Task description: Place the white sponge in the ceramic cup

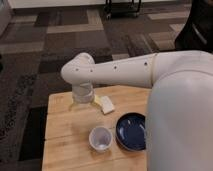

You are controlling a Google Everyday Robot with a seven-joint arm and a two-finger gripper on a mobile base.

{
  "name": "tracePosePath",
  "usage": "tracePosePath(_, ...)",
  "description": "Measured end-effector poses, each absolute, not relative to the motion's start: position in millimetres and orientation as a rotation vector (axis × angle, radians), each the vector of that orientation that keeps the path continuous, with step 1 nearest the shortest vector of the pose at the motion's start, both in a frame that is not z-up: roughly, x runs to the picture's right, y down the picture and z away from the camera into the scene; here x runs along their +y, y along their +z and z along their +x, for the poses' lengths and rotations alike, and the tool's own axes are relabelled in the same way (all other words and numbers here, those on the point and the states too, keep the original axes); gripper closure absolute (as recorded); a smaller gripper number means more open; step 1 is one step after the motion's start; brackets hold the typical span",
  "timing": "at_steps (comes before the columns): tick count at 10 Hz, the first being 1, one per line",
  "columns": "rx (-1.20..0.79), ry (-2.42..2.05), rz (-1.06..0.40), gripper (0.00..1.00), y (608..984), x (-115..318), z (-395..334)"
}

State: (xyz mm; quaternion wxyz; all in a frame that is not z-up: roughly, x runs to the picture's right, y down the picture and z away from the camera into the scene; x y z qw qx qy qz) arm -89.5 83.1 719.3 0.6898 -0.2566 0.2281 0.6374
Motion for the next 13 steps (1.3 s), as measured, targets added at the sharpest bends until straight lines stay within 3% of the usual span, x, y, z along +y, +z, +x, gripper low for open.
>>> tracePosePath(6,0.458,1.397,-0.528,0.2,743,61,-74)
tracePosePath(13,0.404,1.337,-0.516,0.2,765,67,-74)
